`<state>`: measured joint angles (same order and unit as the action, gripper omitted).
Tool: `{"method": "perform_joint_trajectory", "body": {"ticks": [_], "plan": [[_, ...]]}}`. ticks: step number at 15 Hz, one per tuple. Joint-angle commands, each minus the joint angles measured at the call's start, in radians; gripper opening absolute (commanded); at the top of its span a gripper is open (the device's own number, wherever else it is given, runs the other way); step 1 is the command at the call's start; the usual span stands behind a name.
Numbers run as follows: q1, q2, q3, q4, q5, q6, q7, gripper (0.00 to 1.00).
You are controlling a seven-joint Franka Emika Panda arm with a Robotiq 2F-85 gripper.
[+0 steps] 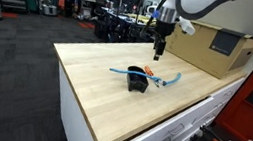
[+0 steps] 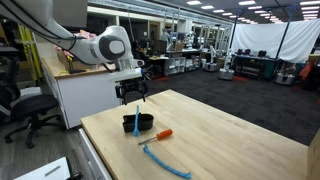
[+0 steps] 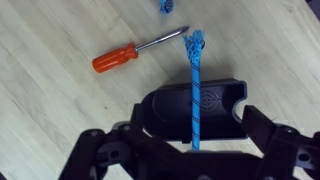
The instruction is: Put the cable in the black object
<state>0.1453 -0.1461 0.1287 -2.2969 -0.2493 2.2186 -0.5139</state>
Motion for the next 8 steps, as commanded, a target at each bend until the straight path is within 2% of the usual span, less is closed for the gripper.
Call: {"method": "perform_joint_trajectory", "body": {"ticks": [1, 5, 8], "plan": [[0.005, 0.117, -0.022, 0.050, -0.004, 0.069, -0.198, 1.00], [-0.006, 0.191, -0.018, 0.073, 0.035, 0.144, -0.434, 1.00], [-0.016, 0.233, -0.007, 0.080, 0.148, 0.184, -0.612, 1.00]]}}
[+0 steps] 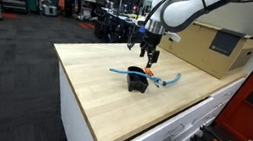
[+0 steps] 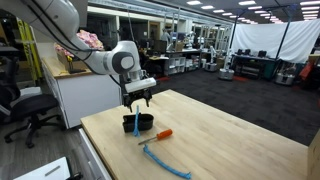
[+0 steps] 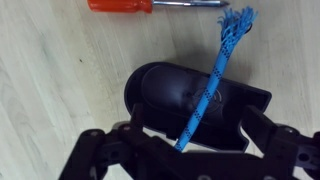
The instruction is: Put the cable in the black object
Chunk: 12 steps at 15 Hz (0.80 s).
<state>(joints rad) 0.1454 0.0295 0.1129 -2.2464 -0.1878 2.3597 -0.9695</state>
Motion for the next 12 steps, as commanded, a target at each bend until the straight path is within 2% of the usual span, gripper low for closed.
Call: {"method": "perform_joint_trajectory", "body": {"ticks": [1, 3, 5, 12], "plan": [[-0.019, 0.070, 0.011, 0.036, 0.121, 0.037, -0.190, 1.00], [-0.024, 0.091, 0.014, 0.044, 0.184, 0.018, -0.237, 1.00], [-0.026, 0.101, 0.014, 0.042, 0.205, 0.009, -0.225, 1.00], [-0.019, 0.129, 0.007, 0.037, 0.124, 0.027, -0.041, 1.00]]}}
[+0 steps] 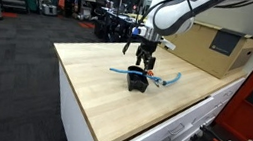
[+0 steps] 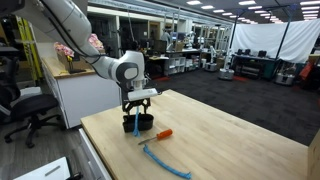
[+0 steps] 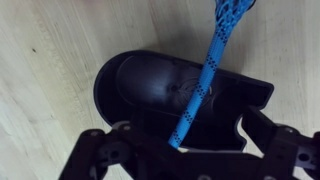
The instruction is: Put the cable in the black object
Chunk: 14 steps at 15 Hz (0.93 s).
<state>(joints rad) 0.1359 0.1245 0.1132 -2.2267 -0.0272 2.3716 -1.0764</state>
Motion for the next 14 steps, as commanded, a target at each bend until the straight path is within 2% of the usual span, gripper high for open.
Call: {"method": "perform_joint_trajectory", "body": {"ticks": [1, 7, 8, 9, 14], "plan": [[-0.009, 0.044, 0.007, 0.022, -0.047, 0.015, 0.093, 1.00], [-0.014, 0.102, 0.020, 0.043, -0.050, 0.019, 0.156, 1.00], [-0.014, 0.112, 0.020, 0.049, -0.054, 0.021, 0.164, 0.75], [-0.015, 0.119, 0.022, 0.054, -0.053, 0.021, 0.169, 0.74], [-0.016, 0.124, 0.022, 0.063, -0.067, 0.017, 0.190, 0.37]]}}
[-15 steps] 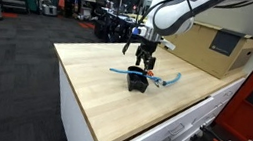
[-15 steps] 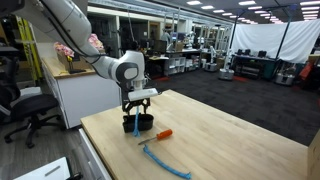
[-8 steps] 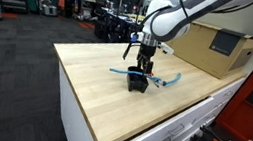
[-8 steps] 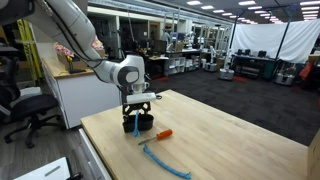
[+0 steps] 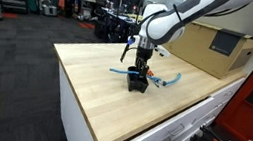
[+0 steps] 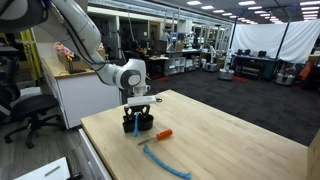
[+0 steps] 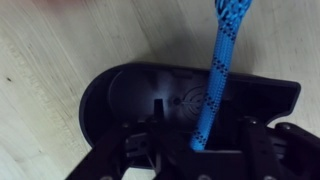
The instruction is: Put the cable in the black object
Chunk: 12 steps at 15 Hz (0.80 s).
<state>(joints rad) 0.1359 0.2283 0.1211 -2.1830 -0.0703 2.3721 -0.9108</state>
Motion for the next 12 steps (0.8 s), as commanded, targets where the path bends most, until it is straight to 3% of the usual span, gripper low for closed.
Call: {"method": "perform_joint_trajectory", "body": {"ticks": [1, 5, 6, 12], "plan": [[-0.015, 0.014, 0.014, 0.016, -0.029, 0.014, 0.028, 0.31], [-0.020, -0.027, 0.016, 0.002, -0.036, -0.014, 0.032, 0.03], [-0.021, -0.038, 0.014, -0.002, -0.038, -0.013, 0.032, 0.00], [-0.019, -0.115, 0.012, -0.009, -0.068, -0.065, 0.005, 0.03]]}}
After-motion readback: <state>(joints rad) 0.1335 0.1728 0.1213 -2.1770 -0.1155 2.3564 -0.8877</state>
